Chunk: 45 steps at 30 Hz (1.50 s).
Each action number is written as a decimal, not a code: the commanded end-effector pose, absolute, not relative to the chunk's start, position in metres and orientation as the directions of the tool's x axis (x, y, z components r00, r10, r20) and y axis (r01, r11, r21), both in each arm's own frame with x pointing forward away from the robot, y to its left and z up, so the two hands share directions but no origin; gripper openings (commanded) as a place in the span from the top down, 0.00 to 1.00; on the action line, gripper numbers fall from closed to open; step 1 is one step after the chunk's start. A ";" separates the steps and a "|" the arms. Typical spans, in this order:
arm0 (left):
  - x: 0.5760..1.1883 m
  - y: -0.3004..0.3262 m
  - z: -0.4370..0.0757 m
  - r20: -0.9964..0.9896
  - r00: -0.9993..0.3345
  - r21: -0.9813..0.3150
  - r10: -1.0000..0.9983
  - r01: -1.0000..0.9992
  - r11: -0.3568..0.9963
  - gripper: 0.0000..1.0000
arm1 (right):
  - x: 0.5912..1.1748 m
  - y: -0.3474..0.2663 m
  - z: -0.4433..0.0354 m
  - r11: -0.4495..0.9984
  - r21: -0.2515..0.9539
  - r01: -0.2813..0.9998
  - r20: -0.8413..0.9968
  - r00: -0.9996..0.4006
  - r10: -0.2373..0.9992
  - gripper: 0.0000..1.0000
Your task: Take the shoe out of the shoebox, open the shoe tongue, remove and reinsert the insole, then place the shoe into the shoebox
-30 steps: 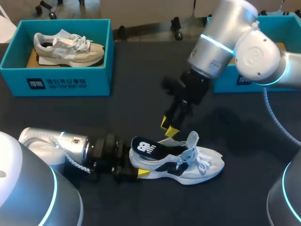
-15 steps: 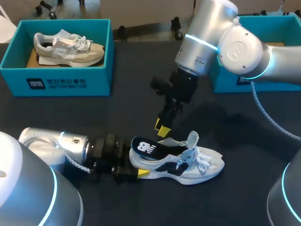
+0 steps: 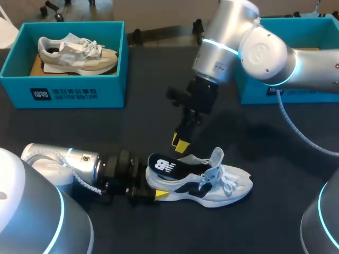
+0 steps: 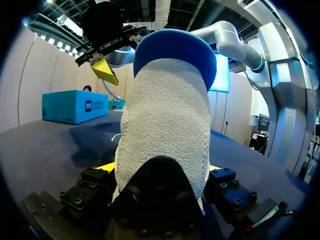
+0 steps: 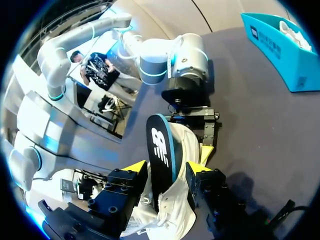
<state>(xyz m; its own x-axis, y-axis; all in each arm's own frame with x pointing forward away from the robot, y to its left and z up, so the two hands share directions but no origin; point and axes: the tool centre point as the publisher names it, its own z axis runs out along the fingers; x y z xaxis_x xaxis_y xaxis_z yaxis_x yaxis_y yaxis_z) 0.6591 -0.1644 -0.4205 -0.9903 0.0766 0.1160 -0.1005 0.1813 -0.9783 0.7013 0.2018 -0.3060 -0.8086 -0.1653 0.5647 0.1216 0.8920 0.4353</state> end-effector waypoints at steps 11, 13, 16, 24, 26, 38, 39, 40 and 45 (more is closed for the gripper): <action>0.660 -0.165 -0.422 0.117 -0.990 -0.978 0.076 -0.101 0.183 1.00 | 0.705 0.209 -0.328 0.889 0.438 0.134 0.617 -0.764 -0.189 0.58; 0.660 -0.165 -0.422 0.117 -0.990 -0.978 0.076 -0.101 0.183 1.00 | 0.704 0.210 -0.329 0.888 0.439 0.137 0.619 -0.763 -0.188 0.63; 0.660 -0.165 -0.422 0.117 -0.990 -0.978 0.076 -0.101 0.183 1.00 | 0.700 0.211 -0.330 0.888 0.438 0.141 0.625 -0.758 -0.187 0.74; 0.660 -0.165 -0.422 0.117 -0.990 -0.978 0.076 -0.101 0.183 1.00 | 0.691 0.209 -0.332 0.884 0.440 0.156 0.633 -0.752 -0.182 1.00; 0.660 -0.165 -0.422 0.117 -0.990 -0.978 0.076 -0.101 0.183 1.00 | 0.689 0.207 -0.329 0.885 0.437 0.159 0.632 -0.754 -0.177 1.00; 0.660 -0.165 -0.422 0.117 -0.990 -0.978 0.076 -0.101 0.183 1.00 | 0.699 0.186 -0.286 0.900 0.412 0.141 0.577 -0.805 -0.137 1.00; 0.660 -0.165 -0.422 0.117 -0.990 -0.978 0.076 -0.101 0.183 1.00 | 0.700 0.186 -0.283 0.902 0.409 0.139 0.577 -0.805 -0.137 1.00; 0.660 -0.165 -0.422 0.117 -0.990 -0.978 0.076 -0.101 0.183 1.00 | 0.701 0.185 -0.281 0.903 0.408 0.137 0.578 -0.804 -0.139 1.00; 0.660 -0.165 -0.422 0.117 -0.990 -0.978 0.076 -0.101 0.183 1.00 | 0.705 0.186 -0.275 0.903 0.417 0.108 0.575 -0.800 -0.170 0.69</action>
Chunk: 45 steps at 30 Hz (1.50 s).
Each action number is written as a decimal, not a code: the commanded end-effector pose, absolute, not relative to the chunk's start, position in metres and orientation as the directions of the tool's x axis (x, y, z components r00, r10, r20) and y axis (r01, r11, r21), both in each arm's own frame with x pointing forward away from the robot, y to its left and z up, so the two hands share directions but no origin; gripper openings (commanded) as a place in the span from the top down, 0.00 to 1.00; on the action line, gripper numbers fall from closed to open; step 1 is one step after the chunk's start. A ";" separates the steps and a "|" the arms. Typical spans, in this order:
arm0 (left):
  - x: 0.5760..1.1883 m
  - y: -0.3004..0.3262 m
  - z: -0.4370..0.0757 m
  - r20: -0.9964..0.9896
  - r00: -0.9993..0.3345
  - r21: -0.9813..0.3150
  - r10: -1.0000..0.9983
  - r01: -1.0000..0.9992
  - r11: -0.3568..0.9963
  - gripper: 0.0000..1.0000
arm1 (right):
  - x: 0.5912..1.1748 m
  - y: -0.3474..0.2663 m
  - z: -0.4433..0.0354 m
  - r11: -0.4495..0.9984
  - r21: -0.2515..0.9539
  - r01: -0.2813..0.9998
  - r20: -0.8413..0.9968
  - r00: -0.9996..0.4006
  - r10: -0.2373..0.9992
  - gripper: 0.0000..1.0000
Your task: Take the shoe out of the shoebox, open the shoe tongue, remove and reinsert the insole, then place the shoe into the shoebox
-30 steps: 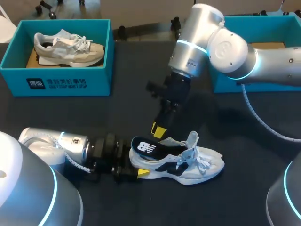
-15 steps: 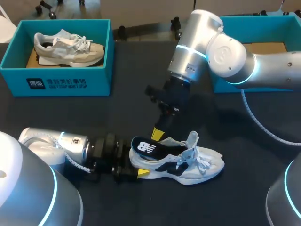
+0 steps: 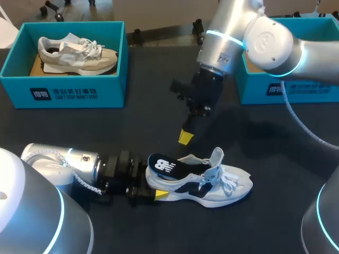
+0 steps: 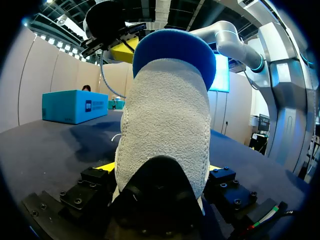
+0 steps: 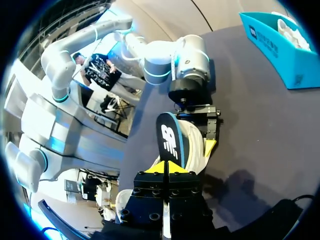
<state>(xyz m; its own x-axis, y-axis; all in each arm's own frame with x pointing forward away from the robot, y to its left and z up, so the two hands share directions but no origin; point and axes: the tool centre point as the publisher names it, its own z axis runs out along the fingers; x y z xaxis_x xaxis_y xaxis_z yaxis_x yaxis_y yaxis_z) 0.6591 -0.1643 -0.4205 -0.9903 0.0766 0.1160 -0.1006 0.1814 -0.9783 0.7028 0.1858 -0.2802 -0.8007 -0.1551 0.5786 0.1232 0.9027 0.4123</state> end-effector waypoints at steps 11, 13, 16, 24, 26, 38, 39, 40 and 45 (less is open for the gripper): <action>0.660 -0.165 -0.422 0.117 -0.990 -0.978 0.076 -0.101 0.183 1.00 | 0.712 0.192 -0.284 0.886 0.458 0.076 0.596 -0.765 -0.242 0.11; 0.660 -0.165 -0.422 0.117 -0.990 -0.978 0.076 -0.101 0.183 1.00 | 0.714 0.193 -0.288 0.883 0.463 0.075 0.604 -0.756 -0.253 0.11; 0.660 -0.165 -0.422 0.117 -0.990 -0.978 0.076 -0.101 0.183 1.00 | 0.716 0.195 -0.294 0.881 0.468 0.076 0.619 -0.739 -0.265 0.11; 0.660 -0.165 -0.422 0.117 -0.990 -0.978 0.076 -0.101 0.183 1.00 | 0.717 0.203 -0.308 0.875 0.477 0.080 0.649 -0.704 -0.290 0.15; 0.660 -0.165 -0.422 0.117 -0.990 -0.978 0.076 -0.101 0.183 1.00 | 0.716 0.204 -0.312 0.874 0.477 0.090 0.658 -0.695 -0.288 0.14; 0.660 -0.165 -0.422 0.117 -0.990 -0.978 0.076 -0.101 0.183 1.00 | 0.701 0.209 -0.324 0.868 0.481 0.126 0.702 -0.649 -0.295 0.20; 0.660 -0.165 -0.422 0.117 -0.990 -0.978 0.076 -0.101 0.183 1.00 | 0.700 0.209 -0.324 0.865 0.485 0.128 0.703 -0.645 -0.299 0.21; 0.660 -0.165 -0.422 0.117 -0.990 -0.978 0.076 -0.101 0.183 1.00 | 0.698 0.210 -0.325 0.864 0.486 0.129 0.705 -0.643 -0.300 0.21; 0.660 -0.165 -0.422 0.117 -0.990 -0.978 0.076 -0.101 0.183 1.00 | 0.693 0.212 -0.328 0.858 0.495 0.134 0.715 -0.624 -0.315 0.24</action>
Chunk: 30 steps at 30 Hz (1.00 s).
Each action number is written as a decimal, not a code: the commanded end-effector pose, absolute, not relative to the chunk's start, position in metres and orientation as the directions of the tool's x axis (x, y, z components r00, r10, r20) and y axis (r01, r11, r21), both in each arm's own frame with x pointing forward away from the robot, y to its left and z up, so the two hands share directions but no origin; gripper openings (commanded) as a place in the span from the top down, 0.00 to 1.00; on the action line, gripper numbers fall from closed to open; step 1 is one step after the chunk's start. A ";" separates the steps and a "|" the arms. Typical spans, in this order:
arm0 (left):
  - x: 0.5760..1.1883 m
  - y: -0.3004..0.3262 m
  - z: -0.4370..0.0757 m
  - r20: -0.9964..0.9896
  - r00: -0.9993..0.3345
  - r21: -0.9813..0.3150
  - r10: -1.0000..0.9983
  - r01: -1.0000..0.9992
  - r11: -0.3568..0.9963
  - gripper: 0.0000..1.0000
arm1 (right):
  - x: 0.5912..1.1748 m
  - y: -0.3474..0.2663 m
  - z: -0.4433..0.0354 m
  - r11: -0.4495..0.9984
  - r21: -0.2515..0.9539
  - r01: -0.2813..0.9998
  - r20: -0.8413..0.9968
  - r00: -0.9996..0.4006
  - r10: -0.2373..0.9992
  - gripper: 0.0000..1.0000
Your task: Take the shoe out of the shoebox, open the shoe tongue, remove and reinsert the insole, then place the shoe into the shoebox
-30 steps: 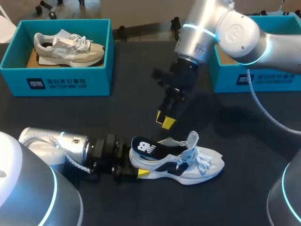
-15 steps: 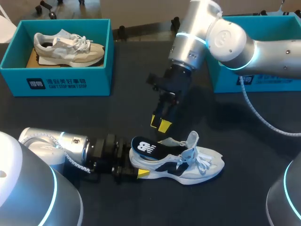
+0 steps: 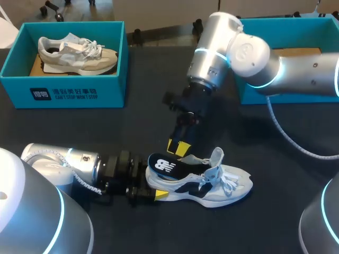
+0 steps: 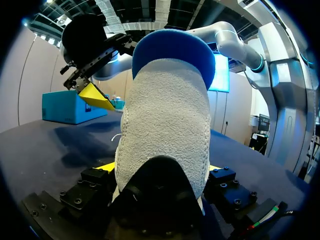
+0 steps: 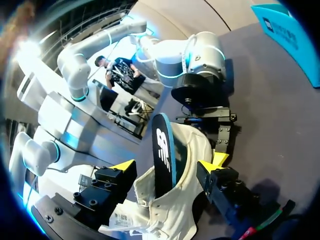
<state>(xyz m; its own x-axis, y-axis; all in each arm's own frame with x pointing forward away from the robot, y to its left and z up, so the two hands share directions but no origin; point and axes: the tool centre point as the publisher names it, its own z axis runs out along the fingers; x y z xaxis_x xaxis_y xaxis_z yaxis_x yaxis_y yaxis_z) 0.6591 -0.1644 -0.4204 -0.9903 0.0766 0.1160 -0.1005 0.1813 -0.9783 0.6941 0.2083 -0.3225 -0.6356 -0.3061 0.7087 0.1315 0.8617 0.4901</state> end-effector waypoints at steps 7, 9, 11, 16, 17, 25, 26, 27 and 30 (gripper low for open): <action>0.660 -0.165 -0.422 0.117 -0.990 -0.978 0.076 -0.101 0.183 1.00 | 0.686 0.214 -0.330 0.860 0.490 0.142 0.732 -0.603 -0.318 0.31; 0.660 -0.165 -0.422 0.117 -0.990 -0.978 0.076 -0.101 0.183 1.00 | 0.684 0.214 -0.331 0.861 0.489 0.144 0.736 -0.598 -0.318 0.33; 0.660 -0.165 -0.422 0.117 -0.990 -0.978 0.076 -0.101 0.183 1.00 | 0.683 0.214 -0.332 0.859 0.490 0.146 0.737 -0.595 -0.319 0.35; 0.660 -0.165 -0.422 0.117 -0.990 -0.978 0.076 -0.101 0.183 1.00 | 0.679 0.214 -0.333 0.856 0.494 0.150 0.741 -0.588 -0.325 0.47; 0.660 -0.165 -0.422 0.117 -0.990 -0.978 0.076 -0.101 0.183 1.00 | 0.678 0.214 -0.333 0.853 0.501 0.146 0.739 -0.585 -0.334 0.47; 0.660 -0.165 -0.422 0.117 -0.990 -0.978 0.076 -0.101 0.183 1.00 | 0.668 0.214 -0.331 0.856 0.493 0.156 0.754 -0.567 -0.331 0.50; 0.660 -0.165 -0.422 0.117 -0.990 -0.978 0.076 -0.101 0.183 1.00 | 0.668 0.214 -0.331 0.857 0.492 0.156 0.755 -0.566 -0.330 0.50; 0.660 -0.165 -0.422 0.117 -0.990 -0.978 0.076 -0.101 0.183 1.00 | 0.667 0.214 -0.330 0.857 0.491 0.157 0.756 -0.565 -0.330 0.50; 0.660 -0.165 -0.422 0.117 -0.990 -0.978 0.076 -0.101 0.183 1.00 | 0.666 0.216 -0.330 0.858 0.489 0.156 0.759 -0.561 -0.330 0.50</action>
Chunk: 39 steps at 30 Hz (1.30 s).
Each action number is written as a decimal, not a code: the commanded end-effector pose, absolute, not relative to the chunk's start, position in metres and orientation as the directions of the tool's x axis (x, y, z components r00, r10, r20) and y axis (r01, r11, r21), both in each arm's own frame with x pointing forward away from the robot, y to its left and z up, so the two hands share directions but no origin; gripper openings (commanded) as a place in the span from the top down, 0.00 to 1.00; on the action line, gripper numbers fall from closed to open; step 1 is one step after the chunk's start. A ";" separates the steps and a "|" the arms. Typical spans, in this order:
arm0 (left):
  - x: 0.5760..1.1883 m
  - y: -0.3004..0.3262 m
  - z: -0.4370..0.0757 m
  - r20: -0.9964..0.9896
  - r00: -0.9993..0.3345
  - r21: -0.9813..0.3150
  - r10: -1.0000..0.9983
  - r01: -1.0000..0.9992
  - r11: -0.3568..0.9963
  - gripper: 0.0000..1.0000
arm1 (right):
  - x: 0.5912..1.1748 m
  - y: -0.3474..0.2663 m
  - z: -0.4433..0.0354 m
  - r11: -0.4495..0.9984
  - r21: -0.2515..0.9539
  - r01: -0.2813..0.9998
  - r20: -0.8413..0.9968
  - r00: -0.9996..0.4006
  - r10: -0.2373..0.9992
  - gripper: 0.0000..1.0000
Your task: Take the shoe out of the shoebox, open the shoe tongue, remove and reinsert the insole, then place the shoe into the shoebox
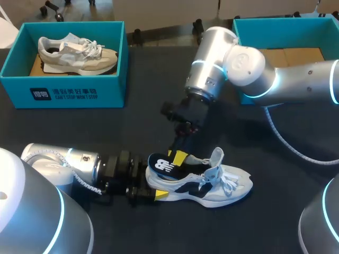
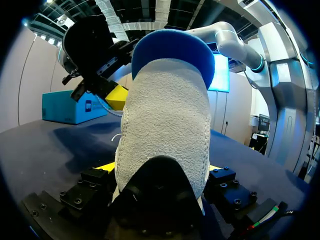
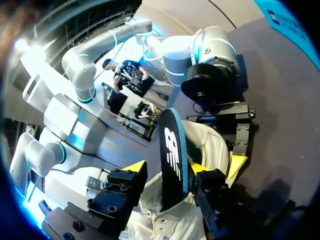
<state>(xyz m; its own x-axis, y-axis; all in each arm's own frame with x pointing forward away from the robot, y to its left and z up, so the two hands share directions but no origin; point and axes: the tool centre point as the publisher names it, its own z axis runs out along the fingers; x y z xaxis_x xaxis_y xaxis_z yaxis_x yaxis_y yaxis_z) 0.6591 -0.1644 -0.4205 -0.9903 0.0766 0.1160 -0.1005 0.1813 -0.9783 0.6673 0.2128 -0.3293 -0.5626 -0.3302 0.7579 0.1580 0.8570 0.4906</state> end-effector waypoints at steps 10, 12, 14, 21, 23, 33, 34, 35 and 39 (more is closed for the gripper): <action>0.660 -0.165 -0.422 0.117 -0.990 -0.978 0.076 -0.101 0.183 1.00 | 0.661 0.219 -0.334 0.862 0.482 0.157 0.771 -0.543 -0.333 0.55; 0.660 -0.165 -0.422 0.117 -0.990 -0.978 0.076 -0.101 0.183 1.00 | 0.660 0.219 -0.334 0.861 0.483 0.158 0.771 -0.543 -0.333 0.57; 0.660 -0.165 -0.422 0.117 -0.990 -0.978 0.076 -0.101 0.183 1.00 | 0.660 0.219 -0.335 0.859 0.486 0.159 0.770 -0.543 -0.335 0.65; 0.660 -0.165 -0.422 0.117 -0.990 -0.978 0.076 -0.101 0.183 1.00 | 0.663 0.221 -0.338 0.850 0.504 0.152 0.761 -0.544 -0.354 1.00; 0.660 -0.165 -0.422 0.117 -0.990 -0.978 0.076 -0.101 0.183 1.00 | 0.664 0.224 -0.336 0.849 0.508 0.141 0.755 -0.547 -0.361 1.00; 0.660 -0.165 -0.422 0.117 -0.990 -0.978 0.076 -0.101 0.183 1.00 | 0.672 0.233 -0.325 0.840 0.535 0.088 0.722 -0.564 -0.401 1.00; 0.660 -0.165 -0.422 0.117 -0.990 -0.978 0.076 -0.101 0.183 1.00 | 0.673 0.234 -0.324 0.840 0.537 0.083 0.720 -0.565 -0.404 1.00; 0.660 -0.165 -0.422 0.117 -0.990 -0.978 0.076 -0.101 0.183 1.00 | 0.673 0.235 -0.323 0.837 0.542 0.075 0.715 -0.566 -0.411 1.00; 0.660 -0.165 -0.422 0.117 -0.990 -0.978 0.076 -0.101 0.183 1.00 | 0.674 0.240 -0.319 0.828 0.559 0.051 0.700 -0.565 -0.437 1.00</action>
<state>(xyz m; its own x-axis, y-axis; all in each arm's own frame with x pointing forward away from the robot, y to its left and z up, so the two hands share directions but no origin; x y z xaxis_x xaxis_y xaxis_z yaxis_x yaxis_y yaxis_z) 0.6591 -0.1643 -0.4205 -0.9903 0.0765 0.1160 -0.1006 0.1813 -0.9783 0.6712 0.2346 -0.3204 -0.5690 -0.4336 0.6987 0.0611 0.8250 0.5618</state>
